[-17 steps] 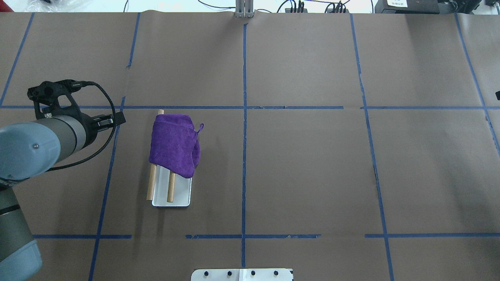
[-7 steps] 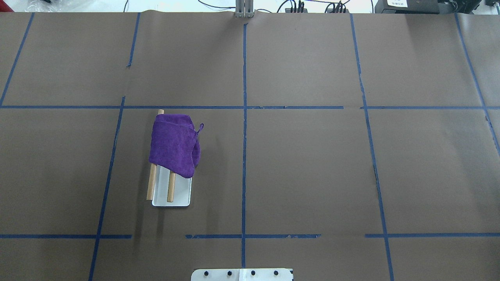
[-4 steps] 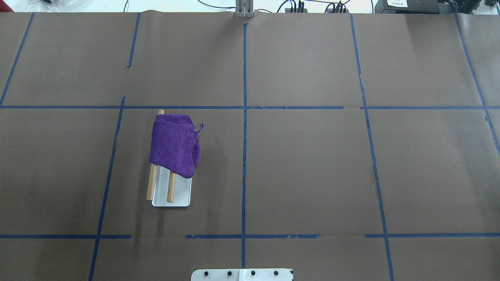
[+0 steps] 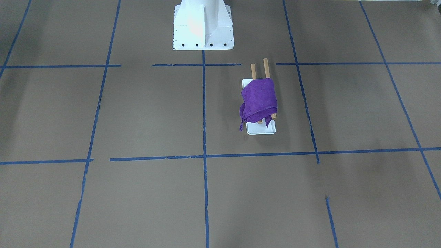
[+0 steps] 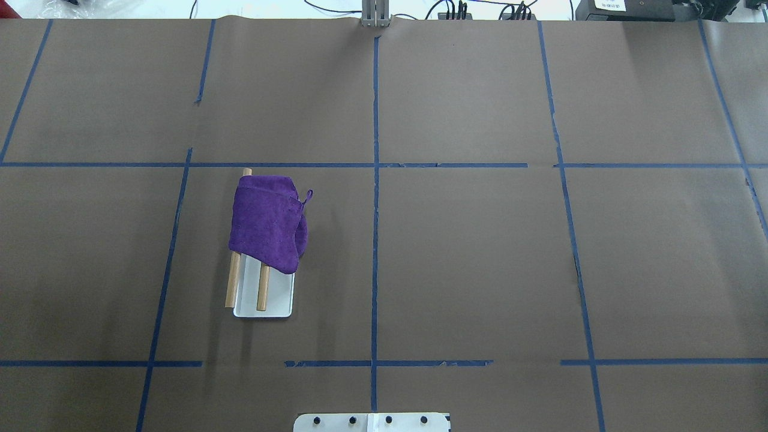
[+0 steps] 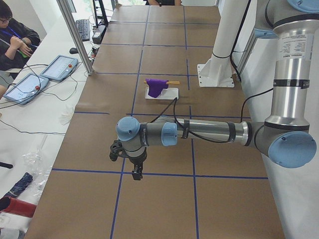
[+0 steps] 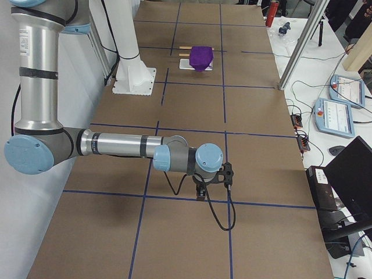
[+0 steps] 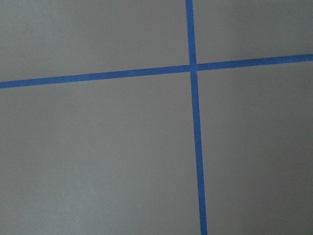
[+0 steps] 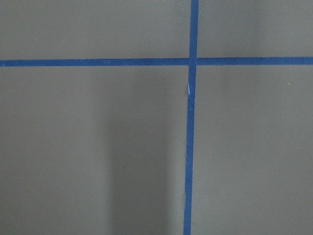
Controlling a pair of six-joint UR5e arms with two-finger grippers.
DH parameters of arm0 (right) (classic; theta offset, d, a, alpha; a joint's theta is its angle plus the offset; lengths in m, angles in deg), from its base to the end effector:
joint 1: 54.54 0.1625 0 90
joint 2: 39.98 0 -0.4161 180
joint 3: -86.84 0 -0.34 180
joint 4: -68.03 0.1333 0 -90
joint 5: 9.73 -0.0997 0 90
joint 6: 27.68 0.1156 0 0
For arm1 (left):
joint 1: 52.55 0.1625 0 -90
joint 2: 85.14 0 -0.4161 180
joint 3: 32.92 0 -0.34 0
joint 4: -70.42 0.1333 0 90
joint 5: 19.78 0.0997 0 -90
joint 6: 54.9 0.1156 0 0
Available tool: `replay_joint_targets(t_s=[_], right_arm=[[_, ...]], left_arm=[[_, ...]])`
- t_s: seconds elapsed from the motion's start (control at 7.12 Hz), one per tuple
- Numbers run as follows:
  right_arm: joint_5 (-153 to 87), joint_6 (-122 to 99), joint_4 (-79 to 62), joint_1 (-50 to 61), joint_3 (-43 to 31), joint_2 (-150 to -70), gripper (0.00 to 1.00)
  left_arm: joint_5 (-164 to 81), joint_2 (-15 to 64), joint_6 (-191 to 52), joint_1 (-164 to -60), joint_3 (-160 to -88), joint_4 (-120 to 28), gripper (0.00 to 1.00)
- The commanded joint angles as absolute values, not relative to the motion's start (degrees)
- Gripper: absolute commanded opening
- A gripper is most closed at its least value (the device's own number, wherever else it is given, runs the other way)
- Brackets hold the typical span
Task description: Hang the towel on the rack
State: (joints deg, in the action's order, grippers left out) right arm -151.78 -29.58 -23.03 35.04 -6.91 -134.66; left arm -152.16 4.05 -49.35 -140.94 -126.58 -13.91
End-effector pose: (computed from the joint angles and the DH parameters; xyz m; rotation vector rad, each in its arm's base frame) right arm 0.0392 -0.4035 0.6572 -0.0206 -0.9087 -0.0219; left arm -0.0433 -0.4305 0.6518 -0.0215 0.7410 0.1010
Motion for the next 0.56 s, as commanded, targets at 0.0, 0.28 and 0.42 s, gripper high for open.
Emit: replay_joint_targets(t_s=[0.0, 0.28, 0.42], right_arm=[[-151.4, -29.6, -22.8, 37.7, -8.0, -133.9, 1.00], [-150.0, -29.5, -22.8, 37.7, -9.0, -133.4, 1.00], [-150.0, -29.5, -22.8, 37.7, -9.0, -133.4, 1.00]], left_arm=[[-152.2, 4.1, -49.4, -141.0, -126.8, -14.0, 1.00], [-152.2, 4.1, -49.4, -141.0, -126.9, -14.0, 1.00], [-152.2, 4.2, -49.4, -141.0, -126.9, -14.0, 1.00]])
